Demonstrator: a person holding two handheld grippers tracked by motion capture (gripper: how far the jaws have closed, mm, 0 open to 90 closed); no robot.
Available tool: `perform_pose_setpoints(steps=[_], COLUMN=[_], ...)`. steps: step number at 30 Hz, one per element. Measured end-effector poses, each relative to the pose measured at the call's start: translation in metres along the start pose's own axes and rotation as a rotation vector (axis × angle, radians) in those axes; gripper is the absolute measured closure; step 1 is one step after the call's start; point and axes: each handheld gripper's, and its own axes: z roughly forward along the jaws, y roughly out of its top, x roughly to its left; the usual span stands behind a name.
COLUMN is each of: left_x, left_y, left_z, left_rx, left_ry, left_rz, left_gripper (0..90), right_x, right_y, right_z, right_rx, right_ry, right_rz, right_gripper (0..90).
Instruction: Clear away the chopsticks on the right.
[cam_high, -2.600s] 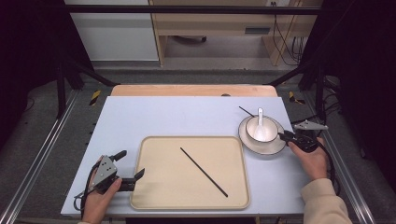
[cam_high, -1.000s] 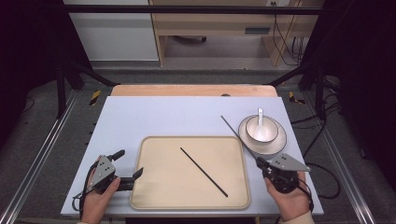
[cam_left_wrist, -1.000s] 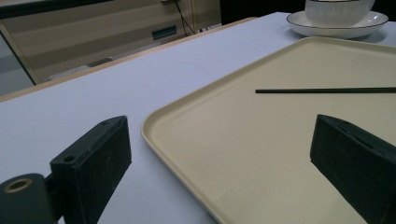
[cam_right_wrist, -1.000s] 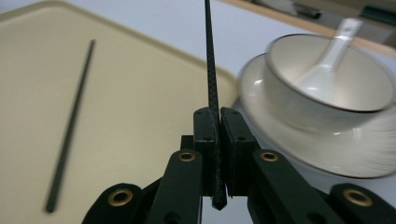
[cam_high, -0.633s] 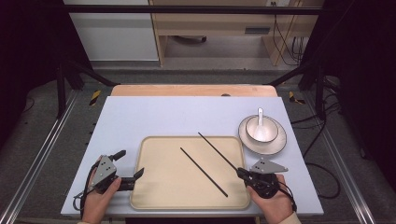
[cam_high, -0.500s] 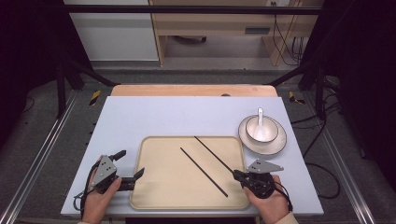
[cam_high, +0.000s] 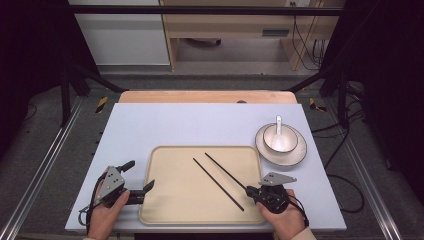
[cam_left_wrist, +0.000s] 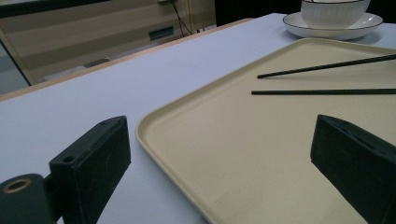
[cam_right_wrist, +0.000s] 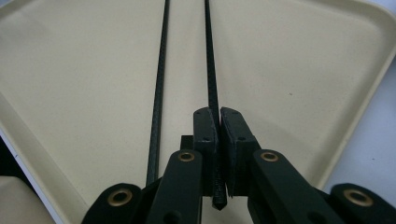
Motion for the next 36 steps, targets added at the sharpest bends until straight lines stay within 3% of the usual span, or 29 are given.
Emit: perform_pose_setpoints(steps=[9,22,32,36], left_x=[0.0,0.0,0.0,-0.001], left_y=[0.0,0.001,0.002,0.002], left_z=[0.0,-0.001,-0.001,0.0], left_rx=[0.0,-0.008,-0.002,0.01], left_ry=[-0.001,0.001,-0.007,-0.024], left_rz=[0.0,0.0,0.007,0.01], left_gripper=[4.8,4.8,5.3,5.6], right_x=[0.009,0.02,0.021,0.023], right_y=[-0.001,-0.006,-0.005,-0.001], right_z=[0.01,0.019,0.018,0.013], right_rx=[0.025,0.061,0.028,-0.032], right_ry=[0.015,0.079,0.1,0.088], right_rz=[-0.013,-0.039,-0.07,-0.116], right_gripper=[85.2,83.7,74.0,58.2])
